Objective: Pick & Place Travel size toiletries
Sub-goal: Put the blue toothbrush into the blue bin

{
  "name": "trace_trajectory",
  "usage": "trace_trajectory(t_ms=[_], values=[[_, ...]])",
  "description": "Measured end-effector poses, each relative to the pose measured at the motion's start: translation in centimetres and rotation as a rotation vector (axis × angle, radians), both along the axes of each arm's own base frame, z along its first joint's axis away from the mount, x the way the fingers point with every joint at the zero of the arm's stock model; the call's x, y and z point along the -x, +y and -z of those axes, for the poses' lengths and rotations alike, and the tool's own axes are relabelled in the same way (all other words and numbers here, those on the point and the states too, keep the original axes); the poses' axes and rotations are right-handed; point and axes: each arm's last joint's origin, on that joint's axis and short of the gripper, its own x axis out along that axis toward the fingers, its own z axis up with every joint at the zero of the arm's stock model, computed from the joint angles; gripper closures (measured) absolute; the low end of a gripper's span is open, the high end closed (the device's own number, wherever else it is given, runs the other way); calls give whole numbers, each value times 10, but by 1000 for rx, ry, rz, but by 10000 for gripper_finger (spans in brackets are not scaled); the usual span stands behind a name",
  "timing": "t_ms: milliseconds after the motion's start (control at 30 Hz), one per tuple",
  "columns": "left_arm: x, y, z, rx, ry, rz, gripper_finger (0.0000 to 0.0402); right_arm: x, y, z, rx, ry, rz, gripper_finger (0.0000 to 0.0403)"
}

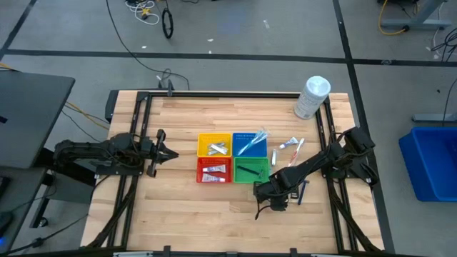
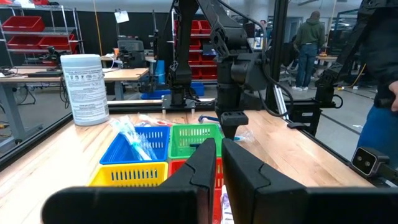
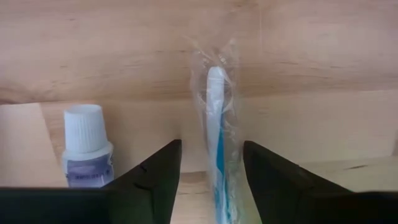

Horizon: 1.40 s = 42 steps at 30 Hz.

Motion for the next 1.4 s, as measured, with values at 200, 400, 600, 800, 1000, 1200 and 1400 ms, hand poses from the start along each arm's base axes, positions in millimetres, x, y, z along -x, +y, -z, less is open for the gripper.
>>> trace_trajectory(t_ms=[200, 400, 600, 800, 1000, 1200, 1400], values=[[0, 0, 0, 0, 0, 0, 369, 0, 0, 0, 1, 6, -1, 247], [0, 0, 0, 0, 0, 0, 369, 1, 0, 0, 6, 11, -35, 286], [0, 0, 0, 0, 0, 0, 369, 1, 0, 1, 7, 9, -35, 316], [0, 0, 0, 0, 0, 0, 369, 1, 0, 1, 8, 10, -35, 330], [0, 0, 0, 0, 0, 0, 369, 2, -1, 1, 13, 22, -35, 338], [0, 0, 0, 0, 0, 0, 370, 3, -1, 1, 15, 29, -31, 353], [0, 0, 0, 0, 0, 0, 370, 3, -1, 1, 13, 33, 3, 363]])
